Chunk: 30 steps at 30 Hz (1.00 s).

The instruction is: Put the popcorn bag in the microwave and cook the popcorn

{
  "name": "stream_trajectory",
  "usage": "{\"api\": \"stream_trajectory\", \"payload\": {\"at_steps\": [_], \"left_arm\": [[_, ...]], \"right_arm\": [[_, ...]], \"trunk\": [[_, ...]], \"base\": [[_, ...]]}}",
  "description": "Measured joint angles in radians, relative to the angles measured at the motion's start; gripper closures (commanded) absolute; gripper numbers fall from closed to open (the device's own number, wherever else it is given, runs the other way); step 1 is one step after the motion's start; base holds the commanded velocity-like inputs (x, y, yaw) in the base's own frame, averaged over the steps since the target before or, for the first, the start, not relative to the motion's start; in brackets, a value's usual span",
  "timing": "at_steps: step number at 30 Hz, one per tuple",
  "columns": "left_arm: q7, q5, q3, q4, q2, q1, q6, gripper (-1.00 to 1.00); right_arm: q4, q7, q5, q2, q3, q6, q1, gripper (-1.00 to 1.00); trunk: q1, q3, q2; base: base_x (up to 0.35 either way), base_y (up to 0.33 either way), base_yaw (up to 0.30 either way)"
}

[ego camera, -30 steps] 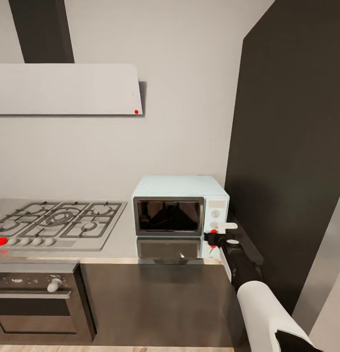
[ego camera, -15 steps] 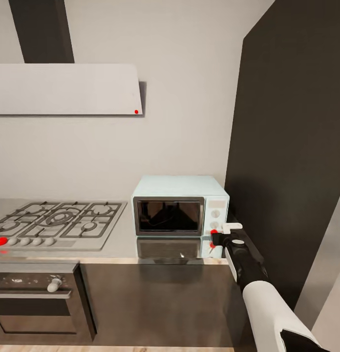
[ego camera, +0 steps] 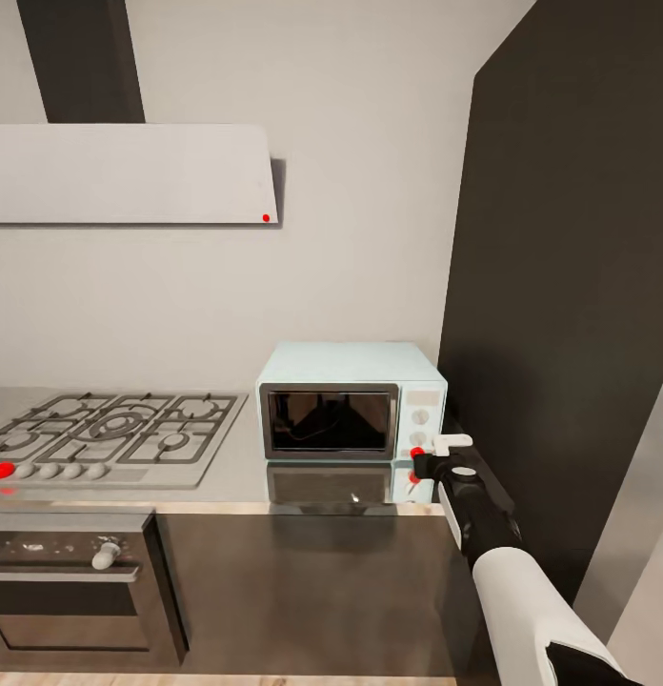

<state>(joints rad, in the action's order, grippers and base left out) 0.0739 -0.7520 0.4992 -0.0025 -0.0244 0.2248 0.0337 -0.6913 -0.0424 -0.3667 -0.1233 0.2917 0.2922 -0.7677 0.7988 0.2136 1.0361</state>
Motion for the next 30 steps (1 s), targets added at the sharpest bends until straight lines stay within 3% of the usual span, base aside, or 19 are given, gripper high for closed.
{"api": "stream_trajectory", "payload": {"at_steps": [26,30], "left_arm": [[0.000,0.001,0.000,0.000,0.000,0.000,-0.001,-1.00],[0.000,0.001,0.000,0.000,0.000,0.000,0.000,-1.00]], "right_arm": [[0.082,0.008,-0.001,0.003,0.002,-0.028,0.000,1.00],[0.084,0.002,0.014,0.004,0.022,-0.028,0.008,1.00]], "trunk": [[0.000,0.000,0.000],[-0.008,0.000,0.001]], "base": [[0.118,0.000,0.000],[0.127,0.000,0.000]]}}
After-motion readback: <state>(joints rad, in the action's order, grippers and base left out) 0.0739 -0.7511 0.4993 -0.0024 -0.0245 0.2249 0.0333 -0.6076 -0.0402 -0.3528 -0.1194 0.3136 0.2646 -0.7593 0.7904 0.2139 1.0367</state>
